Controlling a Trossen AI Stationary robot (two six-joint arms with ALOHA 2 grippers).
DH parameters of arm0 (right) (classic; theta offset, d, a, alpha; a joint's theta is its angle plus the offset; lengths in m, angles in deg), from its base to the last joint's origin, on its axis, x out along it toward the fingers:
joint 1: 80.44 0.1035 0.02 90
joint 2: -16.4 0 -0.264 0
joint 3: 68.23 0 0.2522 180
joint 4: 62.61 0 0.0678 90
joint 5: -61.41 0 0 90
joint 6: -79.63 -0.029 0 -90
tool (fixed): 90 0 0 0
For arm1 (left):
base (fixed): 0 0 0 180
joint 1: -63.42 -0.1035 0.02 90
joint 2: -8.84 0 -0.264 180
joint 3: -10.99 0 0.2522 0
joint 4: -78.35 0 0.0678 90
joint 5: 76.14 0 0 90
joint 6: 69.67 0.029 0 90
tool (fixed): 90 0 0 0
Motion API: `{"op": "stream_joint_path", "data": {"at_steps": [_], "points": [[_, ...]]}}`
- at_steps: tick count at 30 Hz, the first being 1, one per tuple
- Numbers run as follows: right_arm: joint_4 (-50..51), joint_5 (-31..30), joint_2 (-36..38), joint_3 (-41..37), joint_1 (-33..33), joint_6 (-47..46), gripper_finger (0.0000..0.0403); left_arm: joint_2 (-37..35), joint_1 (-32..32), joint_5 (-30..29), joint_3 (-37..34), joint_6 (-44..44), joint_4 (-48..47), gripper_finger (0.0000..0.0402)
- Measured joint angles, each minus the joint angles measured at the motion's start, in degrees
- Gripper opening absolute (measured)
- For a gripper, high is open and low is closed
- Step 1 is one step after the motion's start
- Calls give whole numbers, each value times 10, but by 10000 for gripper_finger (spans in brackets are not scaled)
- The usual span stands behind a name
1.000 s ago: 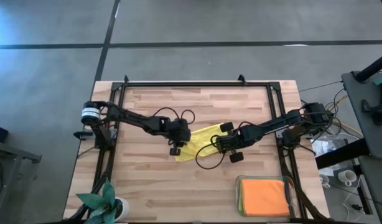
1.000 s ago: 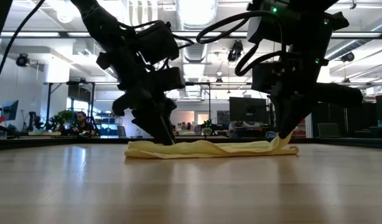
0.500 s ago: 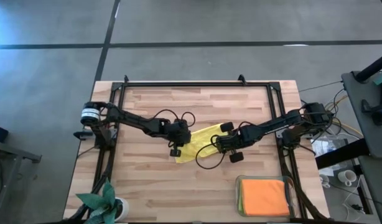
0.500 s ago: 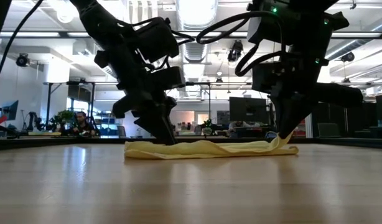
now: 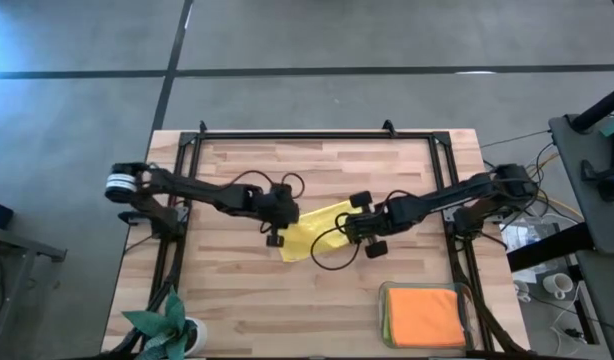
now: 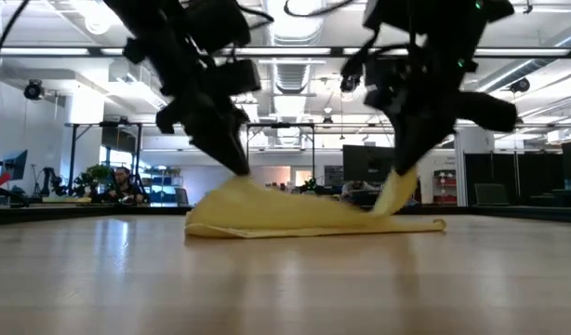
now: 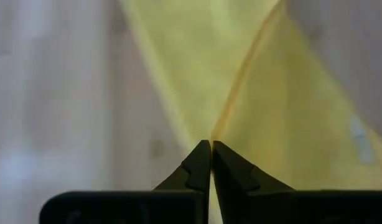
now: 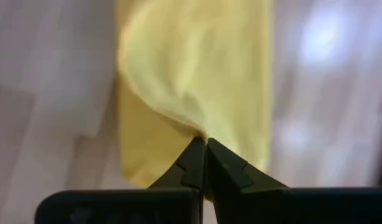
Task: Fold microfiber towels
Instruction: Fold the yellow microfiber towel
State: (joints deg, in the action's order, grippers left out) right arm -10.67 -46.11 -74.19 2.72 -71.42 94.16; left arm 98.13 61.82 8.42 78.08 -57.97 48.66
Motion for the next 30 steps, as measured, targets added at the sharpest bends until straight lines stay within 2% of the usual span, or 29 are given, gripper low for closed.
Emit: {"op": "stream_joint_path", "data": {"at_steps": [4,8,11,14,17,21,26,30], "points": [[2,-47,7,28,-23,38,9,-62,-10,-88,-1,-2,-54,0],[-7,-78,4,43,-83,61,9,-118,-32,-151,-4,-3,-98,0],[-43,-96,4,44,-141,75,9,-149,-63,-201,-11,4,-106,0],[-113,-95,4,43,-202,102,9,-166,-103,-219,-31,11,-90,0],[-170,-68,4,43,-252,123,9,-169,-139,-219,-57,11,-77,0],[-172,24,3,41,-288,123,9,-166,-153,-190,-94,8,-42,0],[-137,75,3,18,-275,129,9,-165,-145,-143,-120,1,-23,0],[-71,78,3,4,-246,135,9,-166,-130,-52,-122,3,-16,0]]}}
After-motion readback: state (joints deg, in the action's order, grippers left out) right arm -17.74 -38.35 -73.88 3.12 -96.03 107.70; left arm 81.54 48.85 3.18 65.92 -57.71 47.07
